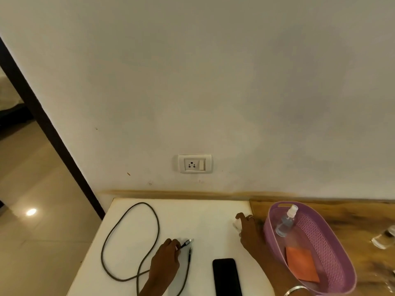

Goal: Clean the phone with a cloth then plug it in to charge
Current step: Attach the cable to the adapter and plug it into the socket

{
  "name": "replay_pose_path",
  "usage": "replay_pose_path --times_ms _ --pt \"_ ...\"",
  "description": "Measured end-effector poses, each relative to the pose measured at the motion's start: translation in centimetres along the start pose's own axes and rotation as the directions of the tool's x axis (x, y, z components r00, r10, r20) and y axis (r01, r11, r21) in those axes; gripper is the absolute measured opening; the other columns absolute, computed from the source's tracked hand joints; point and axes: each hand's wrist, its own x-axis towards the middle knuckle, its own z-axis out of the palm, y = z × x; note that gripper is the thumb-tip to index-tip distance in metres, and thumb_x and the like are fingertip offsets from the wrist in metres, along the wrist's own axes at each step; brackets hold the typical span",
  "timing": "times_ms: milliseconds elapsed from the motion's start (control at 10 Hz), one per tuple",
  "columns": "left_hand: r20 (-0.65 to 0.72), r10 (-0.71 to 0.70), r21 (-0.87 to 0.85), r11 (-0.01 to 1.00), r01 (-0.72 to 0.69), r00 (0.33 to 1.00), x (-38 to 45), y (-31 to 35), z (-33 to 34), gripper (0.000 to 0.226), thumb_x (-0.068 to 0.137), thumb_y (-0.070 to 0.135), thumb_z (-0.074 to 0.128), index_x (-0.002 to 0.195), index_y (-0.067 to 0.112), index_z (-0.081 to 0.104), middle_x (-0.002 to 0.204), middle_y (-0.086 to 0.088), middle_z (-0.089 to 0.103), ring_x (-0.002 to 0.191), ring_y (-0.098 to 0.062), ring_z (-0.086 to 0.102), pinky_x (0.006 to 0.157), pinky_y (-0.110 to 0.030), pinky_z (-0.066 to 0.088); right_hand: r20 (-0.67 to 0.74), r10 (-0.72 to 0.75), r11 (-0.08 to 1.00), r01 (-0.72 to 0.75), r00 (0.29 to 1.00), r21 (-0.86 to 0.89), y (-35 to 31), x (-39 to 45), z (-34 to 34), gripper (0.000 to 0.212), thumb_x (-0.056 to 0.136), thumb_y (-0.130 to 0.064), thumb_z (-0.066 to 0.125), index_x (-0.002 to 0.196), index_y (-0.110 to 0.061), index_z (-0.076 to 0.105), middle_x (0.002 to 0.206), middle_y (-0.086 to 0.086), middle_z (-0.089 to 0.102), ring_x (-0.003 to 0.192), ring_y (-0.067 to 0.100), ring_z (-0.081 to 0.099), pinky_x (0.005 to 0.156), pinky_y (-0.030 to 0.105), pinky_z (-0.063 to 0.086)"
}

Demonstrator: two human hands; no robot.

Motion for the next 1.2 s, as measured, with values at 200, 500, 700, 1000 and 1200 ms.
replay_pose_path --times_ms 200,500,700,1000,1200 --pt "-0.061 -0.006 -0.080 0.997 0.001 0.998 0.4 1.5 -0.9 0.012 0.099 0.024 0.053 0.097 0.034 0.061 0.088 0.015 0.052 0.071 -0.005 0.058 0.054 -0.017 0.043 0.064 0.050 0.993 -0.042 0.997 -0.114 -0.5 -0.4 -0.2 0.037 0.091 -0.003 0.046 0.124 -0.019 0.051 0.120 0.018 0.050 0.107 0.039 0.054 0.092 0.050 0.049" --pt "-0.138 0.011 -0.119 0.993 -0.027 0.990 0.3 3.9 -3.6 0.029 0.096 0.012 0.055 0.109 0.033 0.071 0.083 0.014 0.047 0.062 -0.003 0.052 0.050 -0.015 0.033 0.039 -0.011 0.972 0.020 0.999 -0.235 -3.0 -4.6 -1.9 0.041 0.087 -0.021 0.068 0.123 -0.027 0.048 0.112 0.004 0.052 0.102 0.018 0.054 0.075 0.020 0.046" --pt "-0.192 0.063 -0.153 0.984 -0.094 0.979 -0.5 6.3 -6.6 0.022 0.095 0.020 0.062 0.109 0.032 0.074 0.079 0.015 0.046 0.063 0.000 0.048 0.050 -0.011 0.026 0.084 -0.066 0.992 0.074 0.994 -0.104 -5.9 -6.5 -3.8 0.044 0.083 -0.022 0.072 0.120 -0.022 0.048 0.118 0.007 0.055 0.104 0.026 0.055 0.081 0.038 0.053" --pt "-0.272 0.154 -0.166 0.965 -0.203 0.950 -1.8 9.6 -11.2 0.009 0.089 0.029 0.071 0.094 0.032 0.077 0.082 0.011 0.053 0.073 -0.011 0.053 0.056 -0.025 0.034 0.097 -0.128 0.972 0.105 0.987 0.212 -10.4 -9.0 -6.4 0.045 0.075 -0.031 0.080 0.110 -0.019 0.055 0.108 0.007 0.067 0.083 0.019 0.057 0.055 0.018 0.039" --pt "-0.286 0.241 -0.114 0.953 -0.282 0.928 -2.6 10.9 -13.5 0.009 0.088 0.026 0.071 0.093 0.029 0.078 0.082 0.012 0.054 0.074 -0.012 0.054 0.054 -0.023 0.032 0.066 -0.150 0.961 0.130 0.986 0.244 -12.2 -10.2 -7.6 0.047 0.076 -0.031 0.079 0.114 -0.019 0.055 0.111 0.006 0.065 0.091 0.023 0.061 0.068 0.029 0.051"
